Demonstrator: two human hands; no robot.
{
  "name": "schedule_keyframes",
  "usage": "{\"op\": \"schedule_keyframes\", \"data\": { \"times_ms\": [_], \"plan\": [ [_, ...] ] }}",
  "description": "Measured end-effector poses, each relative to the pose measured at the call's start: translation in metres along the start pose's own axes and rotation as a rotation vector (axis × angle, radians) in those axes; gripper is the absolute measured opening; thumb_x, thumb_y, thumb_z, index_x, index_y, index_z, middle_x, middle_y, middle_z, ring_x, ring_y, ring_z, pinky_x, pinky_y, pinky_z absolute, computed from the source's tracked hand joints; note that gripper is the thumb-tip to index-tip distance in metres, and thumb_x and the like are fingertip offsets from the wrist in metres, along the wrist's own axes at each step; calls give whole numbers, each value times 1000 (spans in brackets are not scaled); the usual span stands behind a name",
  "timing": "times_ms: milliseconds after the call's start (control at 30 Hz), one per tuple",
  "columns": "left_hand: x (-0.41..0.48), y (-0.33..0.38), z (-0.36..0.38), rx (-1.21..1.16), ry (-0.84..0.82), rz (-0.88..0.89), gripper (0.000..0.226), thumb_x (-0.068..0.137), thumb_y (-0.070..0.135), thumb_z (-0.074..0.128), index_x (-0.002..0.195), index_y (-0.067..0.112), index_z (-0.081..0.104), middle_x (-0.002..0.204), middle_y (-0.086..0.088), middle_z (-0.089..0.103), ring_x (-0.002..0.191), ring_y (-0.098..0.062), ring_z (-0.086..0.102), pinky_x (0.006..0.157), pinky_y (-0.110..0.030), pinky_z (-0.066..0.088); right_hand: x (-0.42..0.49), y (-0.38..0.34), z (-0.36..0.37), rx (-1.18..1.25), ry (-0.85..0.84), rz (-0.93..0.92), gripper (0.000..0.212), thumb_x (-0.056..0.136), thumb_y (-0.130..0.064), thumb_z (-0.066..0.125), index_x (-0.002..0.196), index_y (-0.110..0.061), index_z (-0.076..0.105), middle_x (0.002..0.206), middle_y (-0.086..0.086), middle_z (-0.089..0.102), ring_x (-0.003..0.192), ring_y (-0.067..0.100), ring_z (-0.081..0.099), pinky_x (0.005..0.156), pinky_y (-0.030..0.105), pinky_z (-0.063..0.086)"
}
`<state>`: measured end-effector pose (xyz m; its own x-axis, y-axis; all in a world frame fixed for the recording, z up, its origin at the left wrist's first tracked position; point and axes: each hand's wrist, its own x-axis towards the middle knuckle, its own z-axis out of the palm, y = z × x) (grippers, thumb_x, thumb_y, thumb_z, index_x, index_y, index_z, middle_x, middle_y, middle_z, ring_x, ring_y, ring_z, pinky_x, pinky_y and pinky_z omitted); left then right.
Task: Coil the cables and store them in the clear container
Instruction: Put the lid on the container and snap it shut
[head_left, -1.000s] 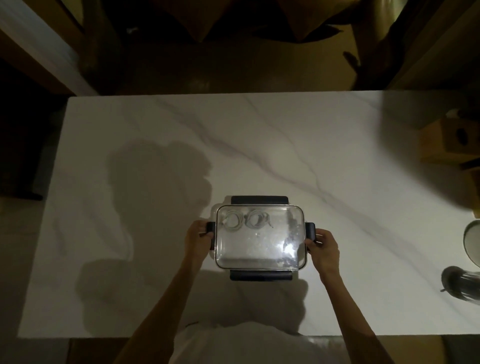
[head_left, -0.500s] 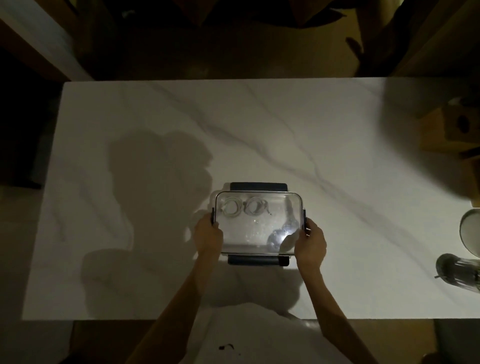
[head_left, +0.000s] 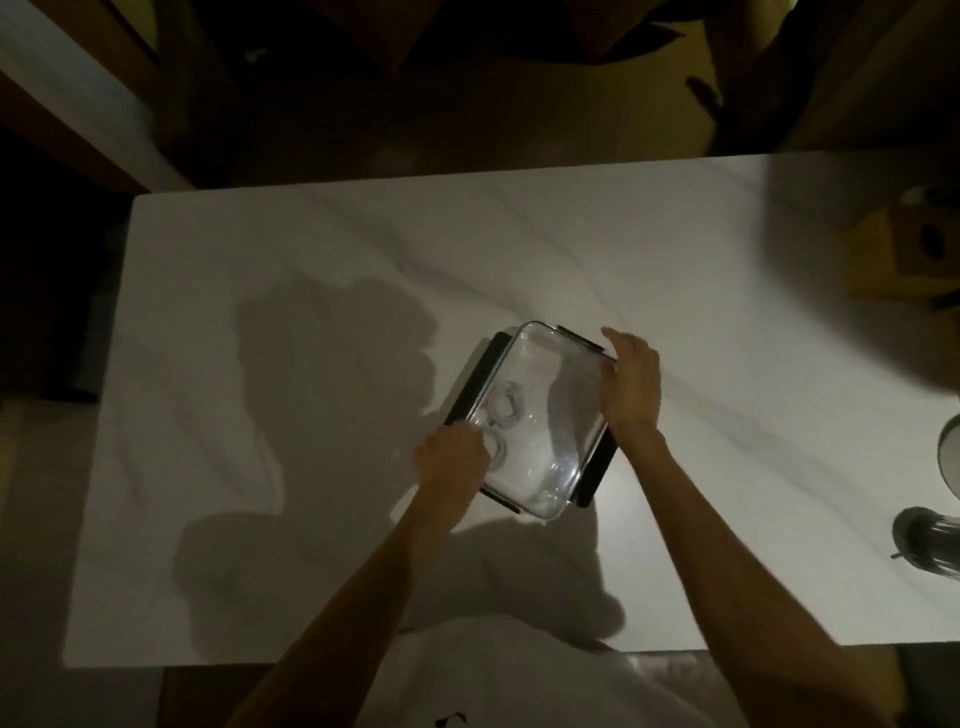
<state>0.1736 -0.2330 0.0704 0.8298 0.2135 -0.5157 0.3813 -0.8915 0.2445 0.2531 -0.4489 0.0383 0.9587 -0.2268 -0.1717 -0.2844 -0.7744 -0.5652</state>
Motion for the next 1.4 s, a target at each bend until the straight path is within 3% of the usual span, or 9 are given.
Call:
{"op": "schedule_keyframes", "data": {
  "times_ms": [100, 233, 367, 500, 800, 900, 1133, 1233, 1400],
  "plan": [
    [26, 20, 1, -70, 180, 182, 25, 92, 22, 51, 113, 9, 51, 113, -13, 58, 101, -25, 56, 86, -32, 47, -45, -8, -4, 84, 165, 192, 27, 89, -11, 52, 115, -14, 58, 113, 13, 58, 106, 32, 50, 84, 31, 38],
    [53, 25, 11, -45, 78, 121, 41, 92, 20, 50, 128, 3, 42, 131, -19, 47, 117, -31, 47, 101, -36, 37, -99, 6, 14, 198, 44, 367, 43, 88, -15, 61, 129, -10, 50, 117, 18, 57, 105, 34, 56, 87, 40, 47],
    [56, 22, 10, -162, 114, 92, 34, 85, -2, 52, 119, -1, 51, 125, -21, 50, 111, -33, 50, 96, -36, 41, -105, 4, 27, 343, -39, 428, 42, 89, -9, 57, 130, -16, 50, 112, 13, 62, 98, 29, 63, 75, 27, 48],
    [61, 11, 9, -184, 85, 79, 27, 86, 1, 52, 112, -1, 56, 117, -18, 56, 104, -30, 53, 86, -28, 39, -102, -1, 33, 380, -60, 505, 41, 90, -6, 54, 131, -13, 50, 113, 14, 65, 102, 31, 62, 88, 38, 50],
    [51, 3, -2, -221, -120, -82, 11, 84, 6, 55, 88, -1, 61, 99, -21, 66, 92, -33, 64, 73, -32, 48, -70, 2, 21, 252, -186, 293, 41, 85, -9, 54, 125, -16, 56, 91, 8, 67, 81, 27, 64, 68, 28, 47],
    [21, -5, 8, -305, -332, -97, 19, 88, 19, 55, 73, 9, 60, 90, -19, 70, 89, -36, 69, 81, -42, 57, -15, 5, 27, 40, -232, 53, 47, 87, -7, 53, 133, -17, 52, 116, 16, 66, 107, 31, 59, 88, 31, 44],
    [3, -16, 43, 244, 148, 325, 53, 72, 28, 66, 123, 24, 55, 129, -7, 58, 113, -29, 57, 97, -41, 45, -25, 6, 38, -243, -128, -88, 52, 95, -36, 25, 145, -20, 28, 150, 17, 33, 138, 33, 27, 115, 45, 25],
    [10, -16, 49, 220, 171, 377, 51, 73, 31, 63, 121, 15, 58, 129, -16, 58, 123, -35, 53, 98, -47, 47, -69, 16, 33, -47, -184, -54, 57, 98, -42, 36, 149, -26, 17, 160, 8, 8, 144, 27, 16, 112, 40, 28],
    [46, -10, 35, 215, 153, 351, 65, 78, 17, 68, 137, 13, 41, 145, -19, 41, 141, -36, 30, 109, -48, 38, -36, -10, 27, -155, -147, 47, 68, 87, -44, 60, 143, -32, 24, 145, 11, 28, 116, 38, 47, 80, 46, 53]
  ]
}}
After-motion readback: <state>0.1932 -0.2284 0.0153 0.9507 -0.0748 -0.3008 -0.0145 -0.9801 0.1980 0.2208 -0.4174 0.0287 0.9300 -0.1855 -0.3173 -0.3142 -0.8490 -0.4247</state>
